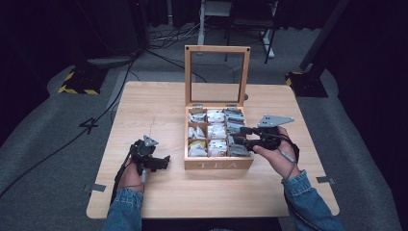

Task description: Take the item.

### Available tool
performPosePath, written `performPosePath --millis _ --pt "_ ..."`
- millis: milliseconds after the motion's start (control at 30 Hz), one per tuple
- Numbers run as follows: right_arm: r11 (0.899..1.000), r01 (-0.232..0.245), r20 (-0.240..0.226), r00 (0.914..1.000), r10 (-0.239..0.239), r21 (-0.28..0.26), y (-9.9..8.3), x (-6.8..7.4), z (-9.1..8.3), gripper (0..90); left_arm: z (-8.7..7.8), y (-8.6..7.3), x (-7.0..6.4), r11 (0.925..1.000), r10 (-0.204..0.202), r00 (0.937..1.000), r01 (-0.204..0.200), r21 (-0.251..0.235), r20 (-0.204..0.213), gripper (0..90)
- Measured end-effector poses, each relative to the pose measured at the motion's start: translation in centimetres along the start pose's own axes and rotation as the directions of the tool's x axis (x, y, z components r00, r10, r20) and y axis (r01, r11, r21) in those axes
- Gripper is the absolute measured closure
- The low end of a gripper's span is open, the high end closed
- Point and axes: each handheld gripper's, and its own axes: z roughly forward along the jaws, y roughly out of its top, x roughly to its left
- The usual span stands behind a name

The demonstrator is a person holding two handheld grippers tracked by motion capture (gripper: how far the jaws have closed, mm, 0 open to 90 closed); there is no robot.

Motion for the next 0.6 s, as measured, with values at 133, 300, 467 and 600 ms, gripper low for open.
performPosePath --millis 133,300,467,600 --pt "0.999 0.004 -0.037 0.9993 -0.002 0.049 0.2 0.4 0.9 57.0 0.0 0.0 0.0 1.0 -0.001 1.0 0.001 0.001 -0.004 0.0" --pt "0.996 0.015 -0.09 0.9959 -0.006 0.093 0.4 0.9 2.7 60.9 -0.1 -0.1 -0.1 0.9999 -0.015 0.9998 0.015 0.0 -0.013 0.0" --pt "0.99 0.032 -0.132 0.9912 -0.014 0.137 0.3 1.5 4.6 61.3 -0.1 -0.2 -0.1 0.9999 -0.015 0.9997 0.015 0.001 -0.017 0.0" --pt "0.984 0.047 -0.133 0.9908 -0.025 0.169 0.1 1.8 5.6 62.0 -0.1 -0.2 -0.1 0.9999 -0.015 0.9997 0.015 0.001 -0.017 0.0"
